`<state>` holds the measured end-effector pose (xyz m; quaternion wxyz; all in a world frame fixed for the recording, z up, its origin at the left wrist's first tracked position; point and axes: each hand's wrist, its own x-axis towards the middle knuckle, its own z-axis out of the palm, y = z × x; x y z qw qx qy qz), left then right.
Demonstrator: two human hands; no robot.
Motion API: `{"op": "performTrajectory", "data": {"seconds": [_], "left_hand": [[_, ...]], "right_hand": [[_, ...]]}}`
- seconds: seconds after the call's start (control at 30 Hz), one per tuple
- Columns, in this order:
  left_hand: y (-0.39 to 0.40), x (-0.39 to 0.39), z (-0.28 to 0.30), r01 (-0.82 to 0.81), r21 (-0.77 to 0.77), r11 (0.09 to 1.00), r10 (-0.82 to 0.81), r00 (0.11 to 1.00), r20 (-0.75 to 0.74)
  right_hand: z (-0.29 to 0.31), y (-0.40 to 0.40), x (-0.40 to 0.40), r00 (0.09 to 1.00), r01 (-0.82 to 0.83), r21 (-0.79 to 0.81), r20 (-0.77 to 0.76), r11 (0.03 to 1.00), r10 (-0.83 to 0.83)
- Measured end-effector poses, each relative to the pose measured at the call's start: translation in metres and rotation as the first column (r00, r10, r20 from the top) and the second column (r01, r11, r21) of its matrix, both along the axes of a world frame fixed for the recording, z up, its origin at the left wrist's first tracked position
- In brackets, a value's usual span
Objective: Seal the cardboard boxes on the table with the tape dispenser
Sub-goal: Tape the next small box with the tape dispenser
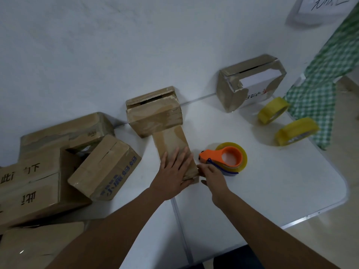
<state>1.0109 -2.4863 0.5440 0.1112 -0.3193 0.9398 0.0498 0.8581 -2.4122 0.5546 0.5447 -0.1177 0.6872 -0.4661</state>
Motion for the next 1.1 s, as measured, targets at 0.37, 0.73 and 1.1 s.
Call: {"op": "performTrajectory", "data": {"seconds": [0.37,0.73,1.1], "left_hand": [[-0.031,0.028,0.056,-0.305,0.764,0.568,0.823,0.23,-0.52],[0.06,0.053,-0.002,0.184,0.864,-0.47,0.828,-0.248,0.503],[0.056,0.064,-0.006,0.091,0.984,-0.155,0.914,-0.365,0.177]], "right_hand": [[0.008,0.016,-0.001,0.202,-0.742,0.063,-0.928,0.667,0.312],[-0.013,-0.017,0.018,-0.33,-0.726,0.551,-0.805,0.412,0.493],[-0.018,-0.019,0.02,-0.351,-0.711,0.563,-0.803,0.42,0.482]]}}
